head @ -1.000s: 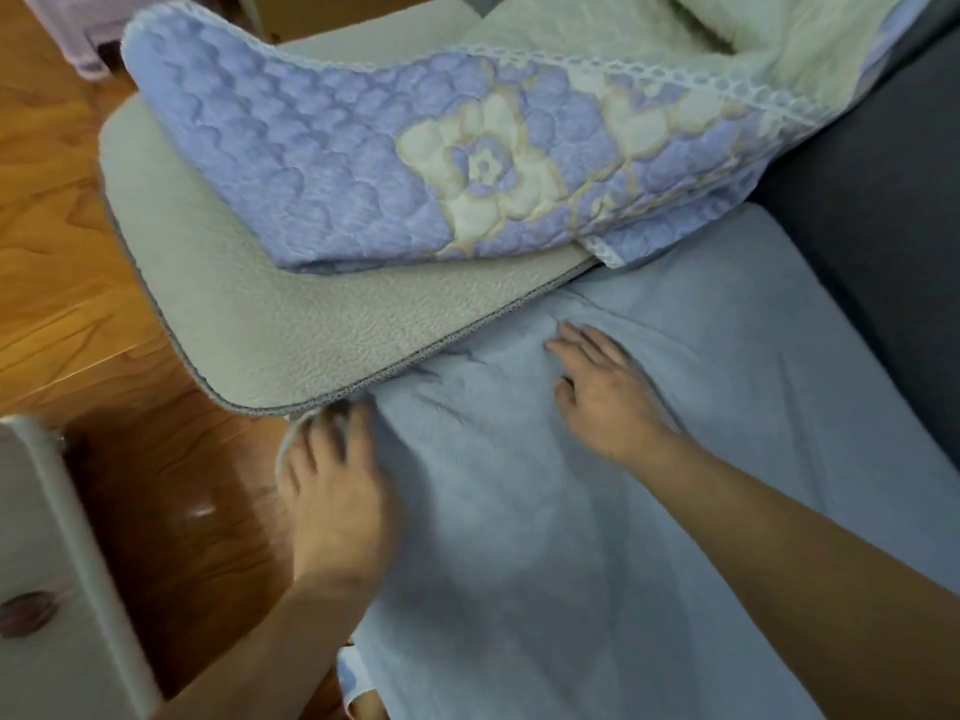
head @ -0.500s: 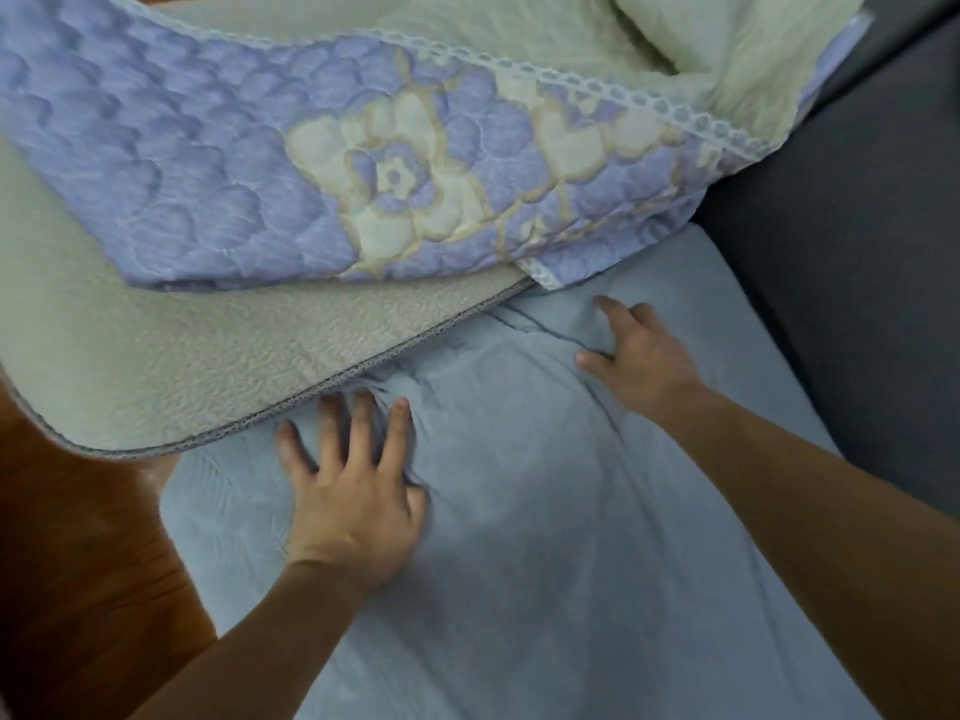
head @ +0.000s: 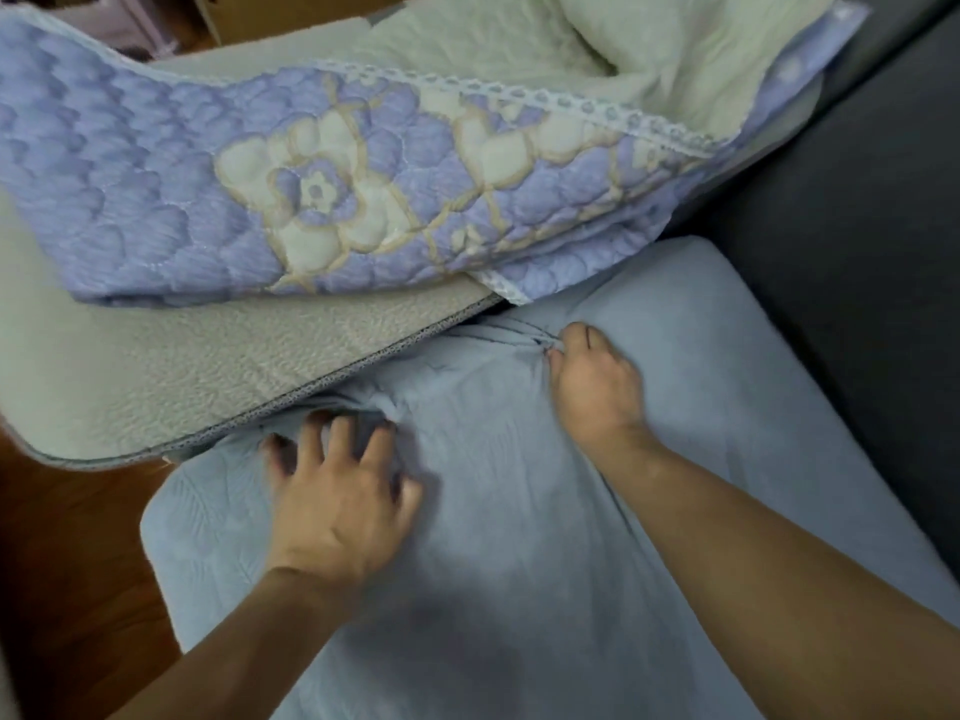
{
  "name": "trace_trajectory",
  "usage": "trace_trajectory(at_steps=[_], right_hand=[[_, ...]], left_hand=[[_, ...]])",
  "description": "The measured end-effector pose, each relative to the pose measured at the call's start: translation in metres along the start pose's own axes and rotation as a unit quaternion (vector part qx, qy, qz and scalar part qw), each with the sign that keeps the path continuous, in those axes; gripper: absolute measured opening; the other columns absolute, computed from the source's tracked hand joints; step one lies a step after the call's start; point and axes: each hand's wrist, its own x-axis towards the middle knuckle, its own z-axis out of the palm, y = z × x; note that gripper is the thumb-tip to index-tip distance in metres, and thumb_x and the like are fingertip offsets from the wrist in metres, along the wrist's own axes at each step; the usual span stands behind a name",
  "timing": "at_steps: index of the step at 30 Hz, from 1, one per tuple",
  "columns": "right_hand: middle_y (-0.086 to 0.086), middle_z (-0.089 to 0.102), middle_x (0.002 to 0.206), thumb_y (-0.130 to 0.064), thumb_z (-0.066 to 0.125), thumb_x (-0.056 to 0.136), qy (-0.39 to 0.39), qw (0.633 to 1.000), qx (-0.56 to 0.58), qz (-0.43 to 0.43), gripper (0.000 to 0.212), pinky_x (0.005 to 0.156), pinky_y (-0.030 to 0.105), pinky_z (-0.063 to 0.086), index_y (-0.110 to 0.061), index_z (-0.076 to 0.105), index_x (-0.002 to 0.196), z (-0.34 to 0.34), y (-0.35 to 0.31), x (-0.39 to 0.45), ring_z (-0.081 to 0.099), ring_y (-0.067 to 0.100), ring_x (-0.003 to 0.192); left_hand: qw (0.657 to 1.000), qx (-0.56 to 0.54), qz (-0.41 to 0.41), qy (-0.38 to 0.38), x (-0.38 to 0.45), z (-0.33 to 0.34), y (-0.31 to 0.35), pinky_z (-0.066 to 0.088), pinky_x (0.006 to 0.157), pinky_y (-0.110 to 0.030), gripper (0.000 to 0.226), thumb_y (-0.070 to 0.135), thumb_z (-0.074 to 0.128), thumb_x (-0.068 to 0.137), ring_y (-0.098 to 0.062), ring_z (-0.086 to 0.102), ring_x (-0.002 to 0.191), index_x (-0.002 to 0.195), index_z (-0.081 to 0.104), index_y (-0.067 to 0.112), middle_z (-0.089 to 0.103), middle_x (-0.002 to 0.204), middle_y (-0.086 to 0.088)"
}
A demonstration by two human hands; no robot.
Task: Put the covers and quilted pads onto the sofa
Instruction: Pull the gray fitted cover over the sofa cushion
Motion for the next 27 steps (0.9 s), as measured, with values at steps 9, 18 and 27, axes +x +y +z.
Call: trace_trajectory(at_steps=[9, 18, 27], right_hand=[[0.008, 0.069, 0.103, -0.037, 0.054, 0.098, -0.02, 0.969, 0.221, 0.111, 0.027, 0.082, 0.04, 0.048, -0.016, 0.056, 0.114, -0.013, 0.017, 0.0, 0.063, 0.032, 0.098], [0.005, 0.046, 0.122, -0.013, 0.058, 0.093, -0.109, 0.949, 0.245, 0.164, 0.047, 0.104, 0.038, 0.044, -0.02, 0.049, 0.139, -0.036, 0.064, 0.042, 0.054, 0.024, 0.11], [0.019, 0.057, 0.119, -0.024, 0.056, 0.098, -0.017, 0.999, 0.043, -0.02, 0.028, 0.085, 0.045, 0.048, -0.013, 0.061, 0.124, 0.015, 0.112, 0.116, 0.058, 0.041, 0.106]], left_hand=[[0.995, -0.007, 0.034, 0.095, 0.044, 0.014, 0.042, 0.038, 0.074, -0.05, 0.027, 0.033, 0.043, 0.085, -0.037, 0.048, 0.088, 0.093, 0.054, 0.01, 0.05, 0.093, -0.017], [0.989, -0.088, -0.04, 0.11, 0.08, 0.02, 0.06, 0.043, 0.076, -0.05, 0.034, 0.04, 0.038, 0.099, -0.042, 0.059, 0.082, 0.101, 0.061, 0.015, 0.061, 0.095, -0.021], [0.979, -0.066, -0.032, 0.188, 0.115, 0.056, 0.069, 0.045, 0.055, -0.044, 0.021, 0.026, 0.046, 0.093, -0.041, 0.057, 0.06, 0.087, 0.055, 0.008, 0.057, 0.072, -0.022]])
